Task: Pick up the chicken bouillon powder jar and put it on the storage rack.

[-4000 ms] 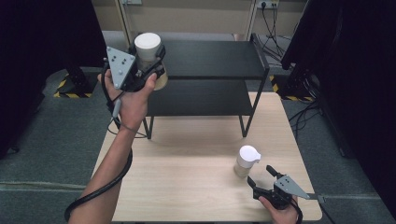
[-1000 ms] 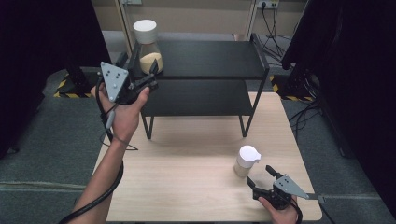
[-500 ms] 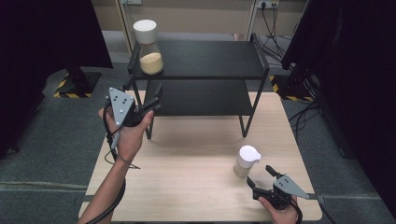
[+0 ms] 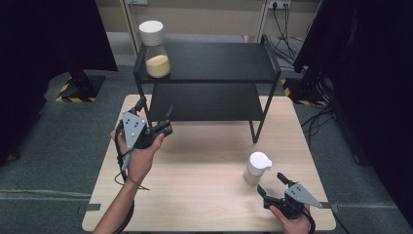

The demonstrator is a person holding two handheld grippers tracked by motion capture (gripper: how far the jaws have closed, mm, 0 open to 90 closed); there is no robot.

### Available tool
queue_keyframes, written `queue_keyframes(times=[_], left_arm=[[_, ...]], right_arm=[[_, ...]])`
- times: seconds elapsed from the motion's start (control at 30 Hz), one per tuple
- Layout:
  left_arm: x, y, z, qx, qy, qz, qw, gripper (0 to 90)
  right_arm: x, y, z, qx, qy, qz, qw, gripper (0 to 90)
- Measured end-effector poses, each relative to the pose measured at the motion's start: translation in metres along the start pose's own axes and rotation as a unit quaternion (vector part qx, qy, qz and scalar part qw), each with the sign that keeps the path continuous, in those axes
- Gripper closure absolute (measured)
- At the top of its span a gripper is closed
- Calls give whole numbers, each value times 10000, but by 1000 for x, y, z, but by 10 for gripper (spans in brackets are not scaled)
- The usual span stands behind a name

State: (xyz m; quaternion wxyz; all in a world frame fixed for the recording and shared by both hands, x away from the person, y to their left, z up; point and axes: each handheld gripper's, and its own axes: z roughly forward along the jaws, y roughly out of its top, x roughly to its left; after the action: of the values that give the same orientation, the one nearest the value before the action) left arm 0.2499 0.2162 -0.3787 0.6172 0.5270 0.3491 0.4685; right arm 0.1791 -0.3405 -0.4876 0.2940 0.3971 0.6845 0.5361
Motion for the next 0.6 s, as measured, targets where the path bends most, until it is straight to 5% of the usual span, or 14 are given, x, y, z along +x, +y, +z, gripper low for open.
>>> queue_keyframes(times=[0.6], left_arm=[[-8, -49, -24, 315, -221, -82, 9992, 141]], right_arm=[[0, 0, 0, 1, 6, -8, 10000, 93]])
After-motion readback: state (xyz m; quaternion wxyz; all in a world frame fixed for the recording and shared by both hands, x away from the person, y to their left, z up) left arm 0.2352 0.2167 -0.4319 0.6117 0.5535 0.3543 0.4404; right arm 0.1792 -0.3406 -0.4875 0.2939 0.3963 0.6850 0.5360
